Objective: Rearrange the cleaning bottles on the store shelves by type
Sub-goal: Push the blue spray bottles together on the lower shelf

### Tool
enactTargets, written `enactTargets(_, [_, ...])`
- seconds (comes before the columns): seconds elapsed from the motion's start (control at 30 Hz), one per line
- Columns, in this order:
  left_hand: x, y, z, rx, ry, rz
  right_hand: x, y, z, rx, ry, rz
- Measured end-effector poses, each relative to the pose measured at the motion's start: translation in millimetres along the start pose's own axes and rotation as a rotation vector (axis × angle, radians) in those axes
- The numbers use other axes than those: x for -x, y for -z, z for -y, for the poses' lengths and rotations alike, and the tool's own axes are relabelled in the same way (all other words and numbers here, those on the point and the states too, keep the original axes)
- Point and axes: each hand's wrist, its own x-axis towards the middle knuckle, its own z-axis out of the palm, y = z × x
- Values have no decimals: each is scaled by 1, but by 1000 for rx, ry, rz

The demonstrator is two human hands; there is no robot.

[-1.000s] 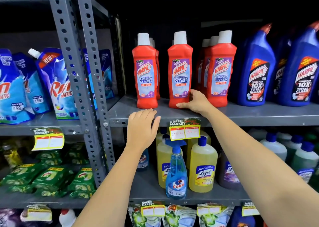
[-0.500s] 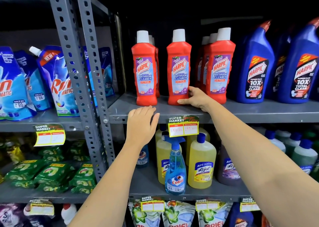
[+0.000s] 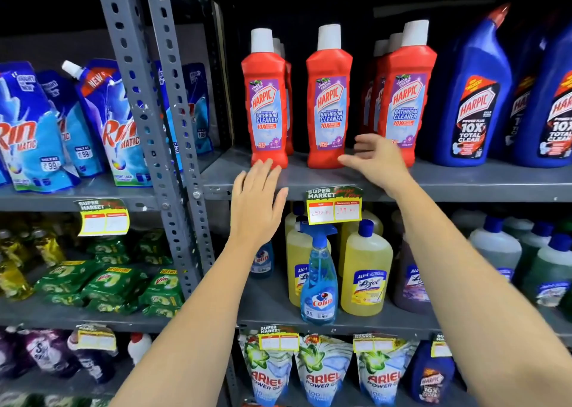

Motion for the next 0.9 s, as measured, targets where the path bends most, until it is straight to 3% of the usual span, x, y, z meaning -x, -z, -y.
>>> enactTargets(0.07, [28, 0, -1, 11, 51, -74, 44, 8, -9, -111, 168, -357])
enactTargets(0.13, [73, -10, 1, 48, 70, -74, 95, 2, -30, -239, 240, -545])
enactTargets(0.23, [149, -34, 13, 56, 98, 225, 154, -37, -82, -287, 82, -410])
enactTargets(0.37, [223, -68, 41, -17, 236, 710, 191, -93, -156, 57, -207, -118])
enactTargets(0.43, [238, -80, 55, -53, 256, 869, 198, -111, -178, 207, -234, 37])
enactTargets(0.53, [243, -95, 71, -125, 234, 1020, 199, -127, -188, 195, -272, 195])
enactTargets(0.67, [251, -102, 69, -225, 128, 1098, 197, -133, -194, 133, -341, 232])
enactTargets(0.9, [269, -113, 82, -139, 143, 918, 196, -148, -197, 269, -423, 147])
